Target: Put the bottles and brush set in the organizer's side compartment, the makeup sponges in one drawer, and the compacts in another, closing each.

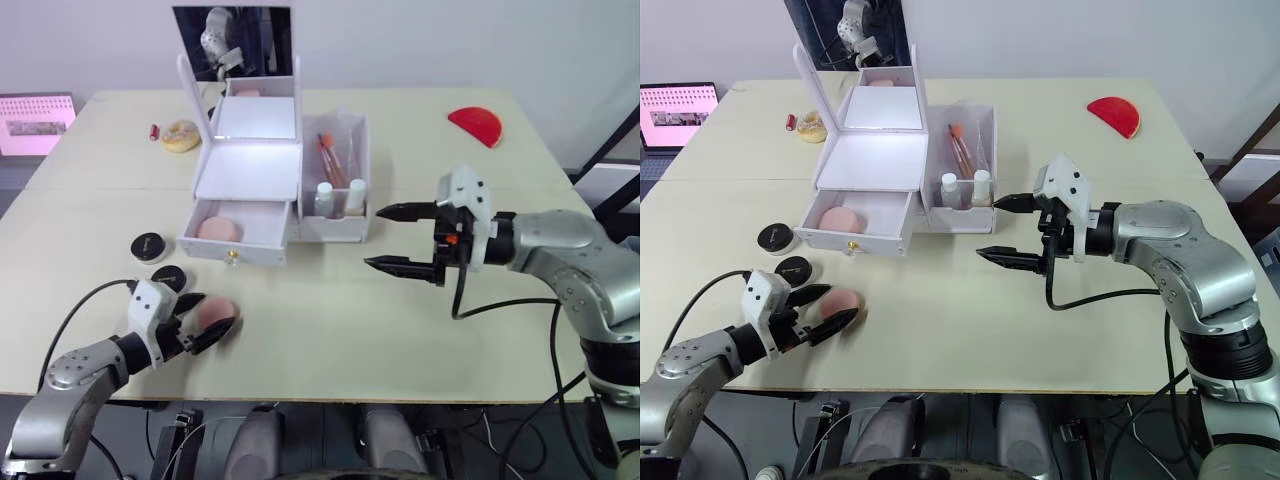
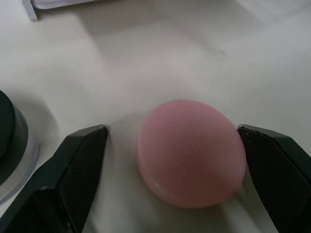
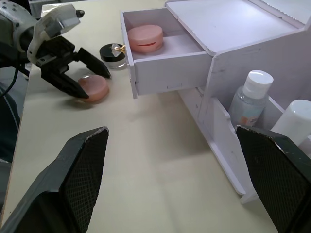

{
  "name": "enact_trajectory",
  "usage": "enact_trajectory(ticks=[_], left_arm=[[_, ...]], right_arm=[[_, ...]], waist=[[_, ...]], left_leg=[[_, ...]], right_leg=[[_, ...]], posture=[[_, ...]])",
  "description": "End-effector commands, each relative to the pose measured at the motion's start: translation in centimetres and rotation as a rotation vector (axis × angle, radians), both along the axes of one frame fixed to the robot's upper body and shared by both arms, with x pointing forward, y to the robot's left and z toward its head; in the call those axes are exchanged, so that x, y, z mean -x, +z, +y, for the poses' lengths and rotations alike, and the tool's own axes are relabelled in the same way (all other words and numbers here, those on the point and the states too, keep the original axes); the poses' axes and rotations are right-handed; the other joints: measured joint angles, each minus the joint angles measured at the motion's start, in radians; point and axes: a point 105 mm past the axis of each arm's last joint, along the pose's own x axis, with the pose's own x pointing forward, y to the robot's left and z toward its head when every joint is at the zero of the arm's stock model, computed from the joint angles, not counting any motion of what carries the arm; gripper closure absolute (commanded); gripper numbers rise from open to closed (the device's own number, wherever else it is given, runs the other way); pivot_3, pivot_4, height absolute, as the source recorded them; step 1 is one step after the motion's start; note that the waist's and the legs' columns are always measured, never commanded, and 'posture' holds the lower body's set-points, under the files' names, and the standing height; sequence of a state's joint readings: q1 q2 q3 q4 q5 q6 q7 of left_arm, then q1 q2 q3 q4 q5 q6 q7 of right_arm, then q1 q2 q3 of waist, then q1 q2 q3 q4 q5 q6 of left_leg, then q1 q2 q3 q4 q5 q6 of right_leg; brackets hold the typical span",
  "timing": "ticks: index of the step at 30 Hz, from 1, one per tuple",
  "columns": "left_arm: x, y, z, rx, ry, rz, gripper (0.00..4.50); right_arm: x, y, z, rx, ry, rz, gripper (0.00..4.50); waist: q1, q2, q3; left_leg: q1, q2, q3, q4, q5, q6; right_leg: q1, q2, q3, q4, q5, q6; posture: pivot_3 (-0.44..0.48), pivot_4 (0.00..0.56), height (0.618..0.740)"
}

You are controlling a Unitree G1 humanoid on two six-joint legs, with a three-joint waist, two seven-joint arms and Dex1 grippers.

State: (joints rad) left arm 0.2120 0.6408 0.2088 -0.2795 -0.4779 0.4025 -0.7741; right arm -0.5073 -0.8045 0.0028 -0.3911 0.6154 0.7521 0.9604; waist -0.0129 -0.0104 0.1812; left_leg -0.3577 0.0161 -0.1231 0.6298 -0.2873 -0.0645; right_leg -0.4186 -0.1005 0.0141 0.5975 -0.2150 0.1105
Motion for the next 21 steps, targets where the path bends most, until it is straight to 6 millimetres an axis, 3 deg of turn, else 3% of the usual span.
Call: enact_trajectory(ticks=[1,14,21], left_arm=[[0.0,-0.7,-0.4,-0.021,-0.012,0.005,0.02],[0.1,-1.2,-1.2,-0.026,-0.049,0.01,0.02],[-0.1,0.2,-1.6,0.029,-0.058,-0.026,0.02]], right_arm=[[0.6,1.3,0.2,-0.011,0.015,-0.055,0.0],[0.4,1.0,0.1,-0.009,-0.001,-0.057,0.0],[0.4,0.8,0.1,-0.011,-0.004,-0.058,0.0]], waist=[[0.002,0.0,0.0],[0.003,0.001,0.0],[0.002,0.001,0.0]], left_leg=[[0.0,0.0,0.0,0.0,0.0,0.0],[0.002,0.0,0.0,0.001,0.0,0.0],[0.002,0.0,0.0,0.001,0.0,0.0]], right_leg=[[0.0,0.0,0.0,0.0,0.0,0.0],[0.003,0.0,0.0,0.0,-0.001,0.002],[0.003,0.0,0.0,0.0,-0.001,0.002]], posture=[[0.0,0.15,0.739],[0.0,0.15,0.739],[0.0,0.15,0.739]])
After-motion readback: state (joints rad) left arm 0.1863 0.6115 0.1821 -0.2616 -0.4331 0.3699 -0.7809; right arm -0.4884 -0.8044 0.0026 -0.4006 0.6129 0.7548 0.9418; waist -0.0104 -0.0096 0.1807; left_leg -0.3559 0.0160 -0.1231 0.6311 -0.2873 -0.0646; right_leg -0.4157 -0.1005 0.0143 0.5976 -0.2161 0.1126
